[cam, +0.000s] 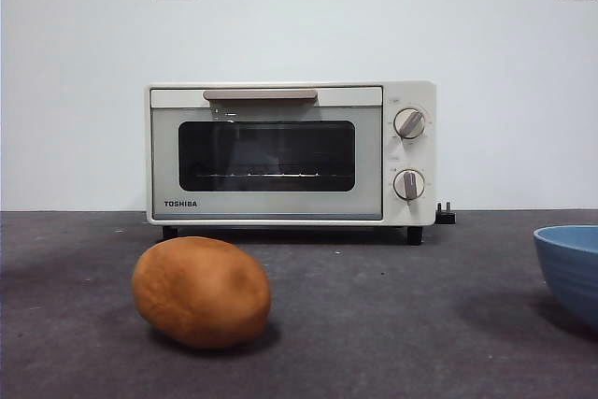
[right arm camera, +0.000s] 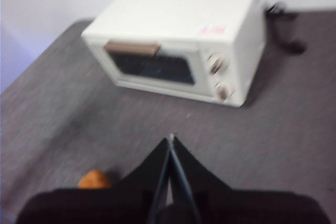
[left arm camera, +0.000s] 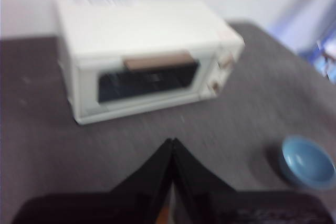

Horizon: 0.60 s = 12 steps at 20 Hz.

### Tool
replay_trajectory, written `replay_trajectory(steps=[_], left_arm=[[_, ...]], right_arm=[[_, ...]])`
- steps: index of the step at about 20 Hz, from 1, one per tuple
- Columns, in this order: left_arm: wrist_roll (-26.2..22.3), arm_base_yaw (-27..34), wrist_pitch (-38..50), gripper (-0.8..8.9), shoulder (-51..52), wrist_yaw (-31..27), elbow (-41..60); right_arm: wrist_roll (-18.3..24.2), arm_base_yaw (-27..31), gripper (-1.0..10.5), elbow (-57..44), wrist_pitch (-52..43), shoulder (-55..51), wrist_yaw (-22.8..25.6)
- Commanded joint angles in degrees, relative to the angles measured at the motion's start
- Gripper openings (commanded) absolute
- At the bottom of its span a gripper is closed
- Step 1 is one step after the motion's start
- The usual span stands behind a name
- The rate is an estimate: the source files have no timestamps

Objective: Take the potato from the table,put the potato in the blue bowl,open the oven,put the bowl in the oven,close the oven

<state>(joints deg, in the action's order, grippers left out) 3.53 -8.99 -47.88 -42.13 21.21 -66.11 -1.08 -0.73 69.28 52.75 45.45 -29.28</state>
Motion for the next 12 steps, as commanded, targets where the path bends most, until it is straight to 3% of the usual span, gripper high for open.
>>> replay_trajectory(steps=[1, 4, 8, 12], left_arm=[[-4.5, -2.3, -2.8, -0.06, -1.3, 0.2, 0.0], [-6.9, -4.1, -6.5, -0.06, -3.1, 0.3, 0.0], [-8.8, -6.2, -9.4, -0.06, -5.4, 0.3, 0.0], [-9.6, -7.9, -10.9, -0.06, -6.6, 0.3, 0.0]], right_arm=[[1.4, -0.1, -0.1, 0.4, 0.5, 3.7, -2.1], [3.2, -2.0, -0.1, 0.6, 1.9, 7.4, -2.4], [4.3, -8.9, -0.1, 0.6, 1.5, 12.1, -1.9], [4.0, -18.6, -0.1, 0.6, 1.1, 16.1, 5.0]])
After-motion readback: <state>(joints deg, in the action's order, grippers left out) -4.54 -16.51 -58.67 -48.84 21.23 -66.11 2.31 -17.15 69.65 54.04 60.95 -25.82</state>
